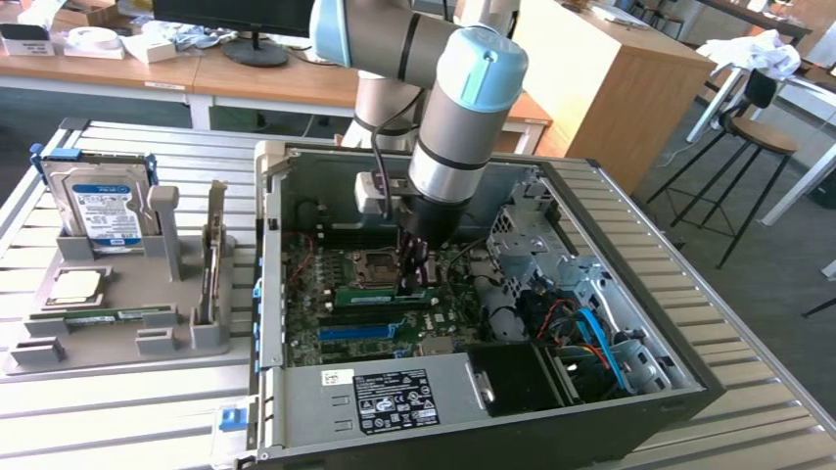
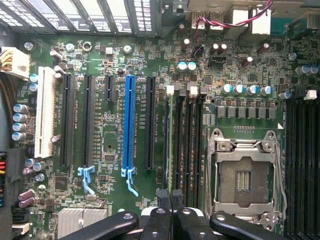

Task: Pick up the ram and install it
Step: 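Insert the ram into the slot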

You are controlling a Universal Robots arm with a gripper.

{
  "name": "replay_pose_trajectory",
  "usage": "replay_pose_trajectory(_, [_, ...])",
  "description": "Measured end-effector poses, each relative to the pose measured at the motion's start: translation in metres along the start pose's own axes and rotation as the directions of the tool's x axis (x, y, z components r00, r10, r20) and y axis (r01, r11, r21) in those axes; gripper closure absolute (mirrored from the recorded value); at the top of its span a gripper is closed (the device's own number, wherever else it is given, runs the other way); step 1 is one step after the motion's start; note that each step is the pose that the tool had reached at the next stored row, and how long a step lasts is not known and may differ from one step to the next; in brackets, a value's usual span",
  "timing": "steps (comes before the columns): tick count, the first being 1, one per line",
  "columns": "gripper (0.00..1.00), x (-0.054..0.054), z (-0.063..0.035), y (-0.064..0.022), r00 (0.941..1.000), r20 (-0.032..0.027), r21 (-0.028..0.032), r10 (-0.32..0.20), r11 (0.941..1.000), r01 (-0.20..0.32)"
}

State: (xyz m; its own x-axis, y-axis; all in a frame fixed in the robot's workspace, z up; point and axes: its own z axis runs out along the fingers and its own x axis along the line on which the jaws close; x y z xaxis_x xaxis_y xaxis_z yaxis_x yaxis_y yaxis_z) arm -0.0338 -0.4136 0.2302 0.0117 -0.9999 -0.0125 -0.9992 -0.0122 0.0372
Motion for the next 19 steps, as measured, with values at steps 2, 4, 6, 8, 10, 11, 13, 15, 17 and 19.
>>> replay_pose_trajectory(2, [0.89, 0.0, 0.0001, 0.0, 1.0, -0.0001, -0.0001, 0.0, 1.0, 0.0])
replay_pose_trajectory(4, [0.89, 0.0, 0.001, -0.0001, 1.0, 0.0001, 0.0003, 0.0, 1.0, 0.0])
replay_pose_trajectory(6, [0.89, 0.0, 0.0021, -0.0001, 1.0, -0.0001, 0.0011, 0.0, 1.0, 0.0])
replay_pose_trajectory(8, [0.89, 0.0, 0.0033, -0.0001, 1.0, -0.0001, 0.0015, 0.0, 1.0, 0.0])
replay_pose_trajectory(10, [0.89, 0.0001, 0.0047, -0.0001, 1.0, -0.0001, 0.0016, 0.0, 1.0, 0.0])
replay_pose_trajectory(11, [0.89, 0.0001, 0.0055, -0.0002, 1.0, 0.0, 0.0016, 0.0, 1.0, 0.0])
replay_pose_trajectory(13, [0.89, 0.0001, 0.0056, -0.0002, 1.0, -0.0002, 0.0016, 0.0, 1.0, 0.0])
replay_pose_trajectory(15, [0.89, 0.0001, 0.0056, -0.0001, 1.0, -0.0002, 0.0016, 0.0, 1.0, 0.0])
replay_pose_trajectory(17, [0.89, 0.0, 0.0057, -0.0002, 1.0, 0.0001, 0.002, 0.0, 1.0, 0.0])
replay_pose_trajectory(19, [0.82, 0.0, 0.0057, -0.0002, 1.0, 0.0001, 0.0017, 0.0, 1.0, 0.0])
